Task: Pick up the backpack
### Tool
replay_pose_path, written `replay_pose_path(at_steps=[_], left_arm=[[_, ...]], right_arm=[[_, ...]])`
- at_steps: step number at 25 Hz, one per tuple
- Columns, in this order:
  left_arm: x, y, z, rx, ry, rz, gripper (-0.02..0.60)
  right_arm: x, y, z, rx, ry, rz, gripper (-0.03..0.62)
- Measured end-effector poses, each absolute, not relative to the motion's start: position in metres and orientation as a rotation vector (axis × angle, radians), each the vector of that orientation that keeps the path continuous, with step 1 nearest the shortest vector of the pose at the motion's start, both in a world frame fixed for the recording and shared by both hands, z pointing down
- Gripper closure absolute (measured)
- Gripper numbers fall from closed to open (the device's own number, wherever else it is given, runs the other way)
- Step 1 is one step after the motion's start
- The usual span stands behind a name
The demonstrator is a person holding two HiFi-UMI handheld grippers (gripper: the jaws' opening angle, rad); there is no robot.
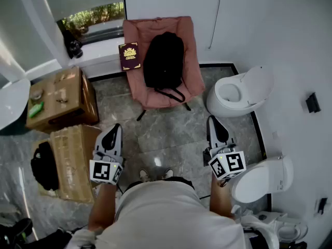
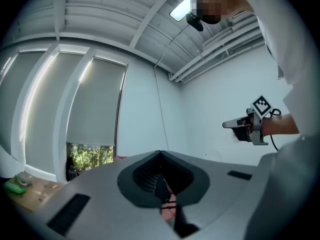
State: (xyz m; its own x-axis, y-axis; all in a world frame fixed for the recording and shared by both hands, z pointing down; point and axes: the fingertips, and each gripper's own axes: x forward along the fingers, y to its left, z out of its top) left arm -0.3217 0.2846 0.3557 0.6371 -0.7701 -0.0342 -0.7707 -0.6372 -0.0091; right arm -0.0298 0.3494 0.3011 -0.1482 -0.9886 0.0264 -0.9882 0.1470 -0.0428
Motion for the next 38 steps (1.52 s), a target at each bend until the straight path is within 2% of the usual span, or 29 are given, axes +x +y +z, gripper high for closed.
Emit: replay_pose_path(at_steps=[10, 28, 38], left_arm=[[-0.3, 0.275, 0.361, -2.842, 1.327, 0.032, 0.565], [-0.219, 0.279, 0.377, -2.849, 1.349, -0.049, 0.565], [-0.187, 0.214, 0.407, -2.938, 1.322, -0.039, 0.565]], right_arm=[[-0.006, 0.338, 0.299, -2.005, 2.366, -0.093, 0.574], [0.11, 0.335, 0.307, -1.997, 2.306, -0.074, 0.574], [0.127, 0.295, 0.337, -2.068, 2.322, -0.177, 0.574]])
